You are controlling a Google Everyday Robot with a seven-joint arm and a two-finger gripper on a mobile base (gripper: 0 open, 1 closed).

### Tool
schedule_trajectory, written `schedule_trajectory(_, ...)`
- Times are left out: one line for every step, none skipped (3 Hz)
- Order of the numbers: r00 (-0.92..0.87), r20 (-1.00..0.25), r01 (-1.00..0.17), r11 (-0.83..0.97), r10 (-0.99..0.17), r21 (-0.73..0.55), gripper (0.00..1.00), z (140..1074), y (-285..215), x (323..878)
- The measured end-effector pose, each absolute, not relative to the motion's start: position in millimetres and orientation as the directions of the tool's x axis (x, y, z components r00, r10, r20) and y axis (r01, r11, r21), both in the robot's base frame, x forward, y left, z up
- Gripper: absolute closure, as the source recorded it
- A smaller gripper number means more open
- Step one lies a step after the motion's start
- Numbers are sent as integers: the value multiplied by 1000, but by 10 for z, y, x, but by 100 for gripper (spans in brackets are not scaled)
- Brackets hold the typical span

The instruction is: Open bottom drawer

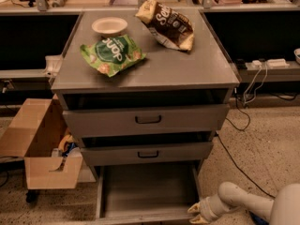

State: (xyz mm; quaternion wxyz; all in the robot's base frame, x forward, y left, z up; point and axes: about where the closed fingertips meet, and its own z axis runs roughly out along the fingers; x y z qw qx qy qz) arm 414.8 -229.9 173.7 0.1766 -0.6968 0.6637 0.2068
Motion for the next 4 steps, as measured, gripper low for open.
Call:
schedule_trajectory(33,-523,-998,-57,-852,28,46,1754,-2280,4147)
schedule_trajectory(33,-523,-998,-57,-852,28,23,1754,-2280,4147)
schedule_trajectory(33,-523,-998,-57,-852,29,0,1754,-2279,4147)
schedule_trajectory(33,-523,-998,-57,-852,29,0,1754,-2279,4147)
